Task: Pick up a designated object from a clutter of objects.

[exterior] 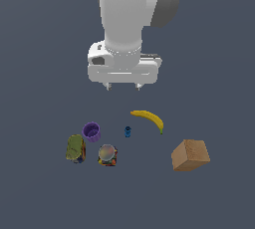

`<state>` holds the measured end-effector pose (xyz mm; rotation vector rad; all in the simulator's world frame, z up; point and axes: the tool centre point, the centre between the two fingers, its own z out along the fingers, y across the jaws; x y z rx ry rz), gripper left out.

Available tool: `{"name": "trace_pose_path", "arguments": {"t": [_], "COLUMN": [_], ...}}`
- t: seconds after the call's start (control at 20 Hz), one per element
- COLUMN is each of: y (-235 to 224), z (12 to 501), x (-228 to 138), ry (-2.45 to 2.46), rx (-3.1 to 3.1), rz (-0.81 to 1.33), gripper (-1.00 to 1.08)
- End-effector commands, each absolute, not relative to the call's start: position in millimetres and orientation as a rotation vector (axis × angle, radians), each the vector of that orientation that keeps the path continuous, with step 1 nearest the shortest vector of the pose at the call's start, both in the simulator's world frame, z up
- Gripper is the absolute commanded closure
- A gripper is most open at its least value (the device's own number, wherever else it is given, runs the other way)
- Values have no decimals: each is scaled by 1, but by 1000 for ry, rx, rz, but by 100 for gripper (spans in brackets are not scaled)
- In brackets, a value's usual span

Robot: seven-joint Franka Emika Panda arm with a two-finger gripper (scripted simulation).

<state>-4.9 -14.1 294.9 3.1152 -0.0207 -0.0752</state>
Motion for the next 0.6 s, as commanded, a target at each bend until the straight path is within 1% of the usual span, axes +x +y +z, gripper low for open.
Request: {"name": "trace_pose_path", "arguments": {"t": [0.0,0.55], "y": [-14,-18], "z": [295,292], "x": [-5,-14], "ry": [-21,-4], "rx": [3115,3109], "rz": [-75,-125], "gripper": [-92,-92]}}
